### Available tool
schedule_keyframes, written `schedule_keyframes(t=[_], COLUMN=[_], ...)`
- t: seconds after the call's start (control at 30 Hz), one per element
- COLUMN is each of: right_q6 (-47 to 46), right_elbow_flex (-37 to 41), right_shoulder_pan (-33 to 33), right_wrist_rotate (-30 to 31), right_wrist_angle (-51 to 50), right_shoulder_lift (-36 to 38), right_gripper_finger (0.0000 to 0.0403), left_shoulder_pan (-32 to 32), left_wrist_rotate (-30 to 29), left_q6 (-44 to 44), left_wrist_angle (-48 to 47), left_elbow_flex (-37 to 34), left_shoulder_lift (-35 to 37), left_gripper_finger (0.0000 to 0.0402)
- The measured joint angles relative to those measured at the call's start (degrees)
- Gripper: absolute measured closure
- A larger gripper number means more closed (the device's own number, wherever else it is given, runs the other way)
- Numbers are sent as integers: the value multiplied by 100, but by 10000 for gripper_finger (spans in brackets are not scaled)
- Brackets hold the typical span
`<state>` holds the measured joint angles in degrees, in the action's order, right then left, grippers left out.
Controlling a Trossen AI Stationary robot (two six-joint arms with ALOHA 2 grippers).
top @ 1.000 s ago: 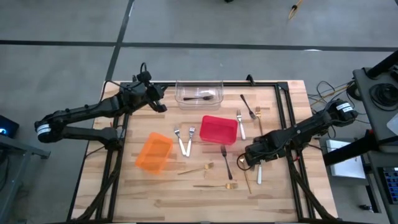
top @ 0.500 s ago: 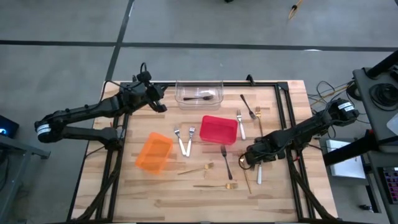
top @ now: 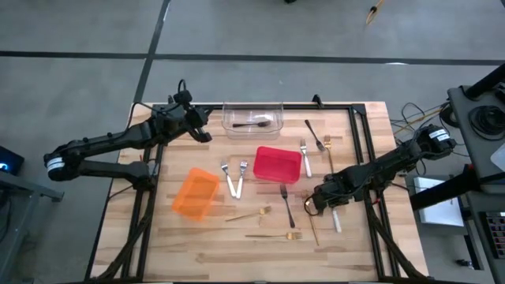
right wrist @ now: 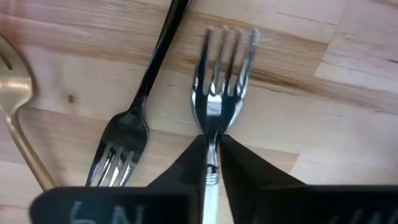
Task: Sort silverware by color (type)
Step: Put the white fork into the red bin
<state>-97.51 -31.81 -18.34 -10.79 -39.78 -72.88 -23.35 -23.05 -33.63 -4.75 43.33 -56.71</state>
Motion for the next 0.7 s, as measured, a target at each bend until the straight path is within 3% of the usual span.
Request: schedule_keyframes(t=[0.7], right_q6=[276], right_elbow_flex=[11], right_shoulder_pan=[8], right_wrist_rotate=[-183], right_wrist_angle=[-97], right_shoulder_lift=[458], right_gripper_finger=[396], left_shoulder_pan=[0], left_wrist_rotate=[4], left_q6=[-2], left_wrist_angle=[36], left_elbow_flex=[0], left_shoulder_lift=[0], left_gripper_finger=[402])
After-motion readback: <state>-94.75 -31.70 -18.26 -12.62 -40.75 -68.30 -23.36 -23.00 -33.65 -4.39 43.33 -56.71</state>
